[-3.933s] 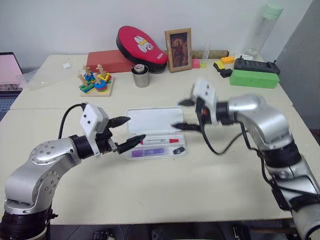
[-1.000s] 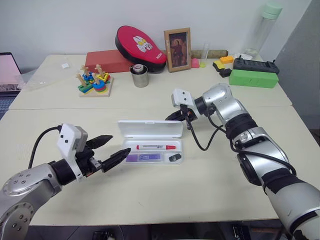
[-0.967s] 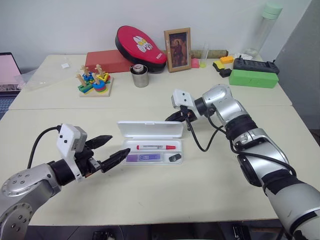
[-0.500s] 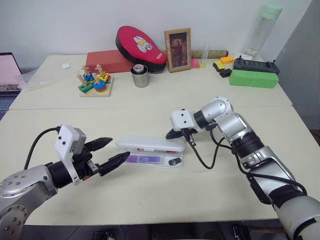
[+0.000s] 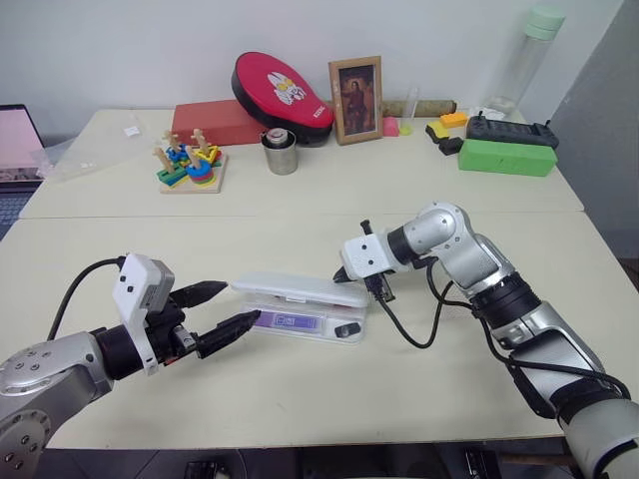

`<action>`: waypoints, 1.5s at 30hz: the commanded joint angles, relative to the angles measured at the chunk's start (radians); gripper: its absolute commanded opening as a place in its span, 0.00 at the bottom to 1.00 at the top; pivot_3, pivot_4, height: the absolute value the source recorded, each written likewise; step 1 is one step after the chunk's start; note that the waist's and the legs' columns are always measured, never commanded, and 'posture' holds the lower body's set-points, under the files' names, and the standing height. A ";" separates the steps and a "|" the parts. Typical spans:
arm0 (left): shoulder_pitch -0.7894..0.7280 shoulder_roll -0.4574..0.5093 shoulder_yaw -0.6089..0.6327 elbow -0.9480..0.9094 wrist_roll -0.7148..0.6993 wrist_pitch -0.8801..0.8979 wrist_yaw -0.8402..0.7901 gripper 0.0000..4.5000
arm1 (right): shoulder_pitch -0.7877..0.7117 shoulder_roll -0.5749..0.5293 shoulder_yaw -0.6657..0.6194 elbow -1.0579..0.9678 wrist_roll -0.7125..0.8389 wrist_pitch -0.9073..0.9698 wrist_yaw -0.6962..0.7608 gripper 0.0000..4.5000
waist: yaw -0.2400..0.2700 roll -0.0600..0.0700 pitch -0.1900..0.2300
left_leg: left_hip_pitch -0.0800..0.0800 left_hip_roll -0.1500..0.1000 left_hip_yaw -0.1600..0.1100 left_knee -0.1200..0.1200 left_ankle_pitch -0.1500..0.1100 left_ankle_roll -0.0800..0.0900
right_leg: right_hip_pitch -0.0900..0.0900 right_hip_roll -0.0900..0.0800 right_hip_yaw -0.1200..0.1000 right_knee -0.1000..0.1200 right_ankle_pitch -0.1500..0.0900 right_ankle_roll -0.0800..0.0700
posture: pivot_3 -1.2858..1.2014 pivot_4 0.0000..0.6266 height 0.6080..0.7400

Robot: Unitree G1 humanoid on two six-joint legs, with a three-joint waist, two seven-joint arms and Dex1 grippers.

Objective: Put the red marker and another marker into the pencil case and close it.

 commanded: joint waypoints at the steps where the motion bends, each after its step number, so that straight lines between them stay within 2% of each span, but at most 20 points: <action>1: 0.000 0.013 0.041 -0.010 0.002 -0.012 -0.008 1.00 | 0.013 0.003 0.005 -0.079 0.053 0.041 0.031 0.00 | 0.000 0.000 0.000 | 0.000 0.000 0.000 0.000 0.000 0.000 | 0.000 0.000 0.000 0.000 0.000 0.000 | 0.52 0.24 1.00; 11: 0.006 0.014 0.044 -0.013 0.005 -0.012 -0.011 1.00 | 0.056 -0.016 0.029 -0.208 0.154 0.123 0.104 0.00 | 0.002 0.000 0.000 | 0.000 0.000 0.000 0.000 0.000 0.000 | 0.000 0.000 0.000 0.000 0.000 0.000 | 0.52 0.24 1.00; 26: 0.061 0.029 0.062 -0.037 0.015 -0.015 -0.059 1.00 | 0.110 -0.030 0.157 -0.141 0.055 0.084 0.064 0.00 | 0.001 -0.001 0.000 | 0.003 0.000 0.000 -0.001 0.000 0.000 | 0.002 0.000 0.000 0.000 0.000 0.000 | 0.52 0.24 1.00; 32: 0.098 0.046 0.077 -0.051 0.028 -0.019 -0.100 1.00 | 0.109 -0.020 0.161 -0.118 0.051 0.084 0.051 0.00 | 0.002 -0.001 -0.001 | 0.015 0.001 0.001 -0.003 -0.001 0.000 | 0.013 0.000 0.001 -0.001 -0.001 -0.001 | 0.52 0.24 1.00; 39: 0.037 0.038 0.048 -0.024 0.033 -0.017 -0.060 1.00 | 0.118 -0.001 0.079 -0.139 0.170 0.184 0.073 0.00 | 0.002 -0.001 -0.001 | 0.015 0.001 0.001 -0.003 0.000 0.000 | 0.013 0.000 0.001 -0.001 -0.001 -0.001 | 0.52 0.24 1.00; 42: -0.046 0.027 0.029 0.028 0.052 -0.021 -0.009 1.00 | 0.120 0.015 -0.013 -0.140 0.263 0.256 0.042 0.00 | 0.004 -0.001 -0.001 | 0.014 0.001 0.001 -0.003 0.000 0.000 | 0.012 0.000 0.001 -0.001 -0.001 -0.001 | 0.52 0.24 1.00; 45: -0.143 0.004 0.015 0.116 0.099 -0.037 0.055 1.00 | 0.104 0.050 -0.151 -0.128 0.354 0.356 -0.060 0.00 | 0.003 -0.001 0.000 | 0.013 0.001 0.001 -0.003 0.000 0.000 | 0.012 0.000 0.001 -0.001 -0.001 -0.001 | 0.52 0.24 1.00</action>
